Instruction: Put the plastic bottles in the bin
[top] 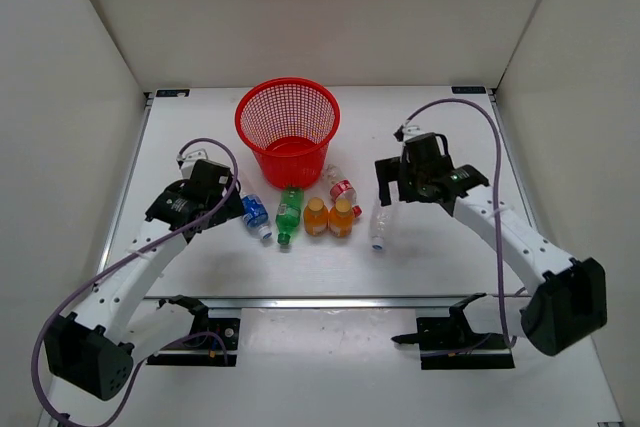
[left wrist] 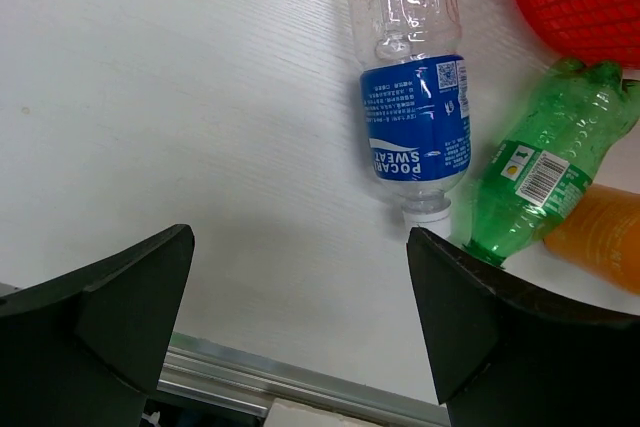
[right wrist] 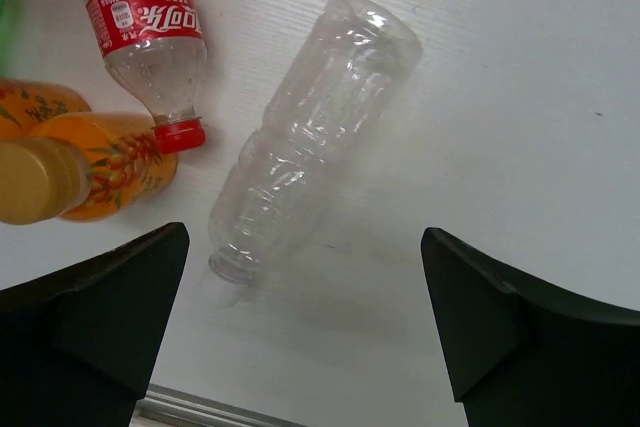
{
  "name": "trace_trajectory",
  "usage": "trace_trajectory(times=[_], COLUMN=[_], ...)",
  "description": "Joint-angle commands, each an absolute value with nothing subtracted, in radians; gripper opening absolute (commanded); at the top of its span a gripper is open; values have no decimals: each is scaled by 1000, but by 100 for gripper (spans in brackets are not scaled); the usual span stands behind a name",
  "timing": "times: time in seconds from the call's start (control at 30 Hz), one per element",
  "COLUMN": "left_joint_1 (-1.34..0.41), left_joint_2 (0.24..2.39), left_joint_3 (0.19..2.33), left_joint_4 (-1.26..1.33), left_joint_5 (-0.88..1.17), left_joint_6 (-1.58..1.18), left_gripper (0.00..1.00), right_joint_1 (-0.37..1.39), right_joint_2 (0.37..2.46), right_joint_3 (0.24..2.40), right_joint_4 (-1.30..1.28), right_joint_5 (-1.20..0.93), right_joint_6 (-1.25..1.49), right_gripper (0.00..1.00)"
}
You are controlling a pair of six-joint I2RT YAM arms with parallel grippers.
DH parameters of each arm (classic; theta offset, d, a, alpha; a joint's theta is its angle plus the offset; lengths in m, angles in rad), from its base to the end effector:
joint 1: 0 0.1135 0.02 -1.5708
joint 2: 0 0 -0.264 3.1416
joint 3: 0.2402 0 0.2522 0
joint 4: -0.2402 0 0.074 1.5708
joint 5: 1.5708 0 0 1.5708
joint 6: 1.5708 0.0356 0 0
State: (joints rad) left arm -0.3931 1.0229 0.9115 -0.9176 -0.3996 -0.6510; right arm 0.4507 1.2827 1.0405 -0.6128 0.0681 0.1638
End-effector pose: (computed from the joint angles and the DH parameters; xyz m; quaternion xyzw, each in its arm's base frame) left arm 0.1787 -0.0591 0.2797 -0.1741 0.9297 0.0350 0.3227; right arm 0.2432 0.1150 0.2835 -0.1220 0.9282 0.0755 0.3434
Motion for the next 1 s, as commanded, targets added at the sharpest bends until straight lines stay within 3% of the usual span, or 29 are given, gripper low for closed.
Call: trace_trajectory(times=[0.0, 0.17, 0.27, 0.73, 0.9, 0.93, 0.97], left_joint_1=[-391, -385, -391, -384, -390, -385, -376], left_joint_2=[977, 962, 954, 914, 916, 914, 904], left_joint_3=[953, 980, 971, 899, 908, 910, 914], left_joint_4=[-931, -960, -950, -1020, -1011, -1009, -1008], left_joint_5=[-408, -402, -362, -332, -333, -319, -318], left_joint_6=[-652, -652, -666, -597, -584, -572, -575], left_gripper=[98, 99, 99, 98, 99, 99, 99], right_joint_1=[425, 356, 356, 400, 425, 420, 426], right_joint_2=[1139, 1049, 1071, 1532, 1630, 1631, 1637], right_joint_3=[1002, 953, 954, 1006, 957, 962, 960], right_joint_4=[-594, -546, -505, -315, -262, -256, -258], right_joint_5=[132, -50, -32, 155, 219, 228, 238], right_joint_6=[198, 158, 212, 455, 531, 543, 548], right_gripper=[99, 99, 99, 98, 88, 81, 64])
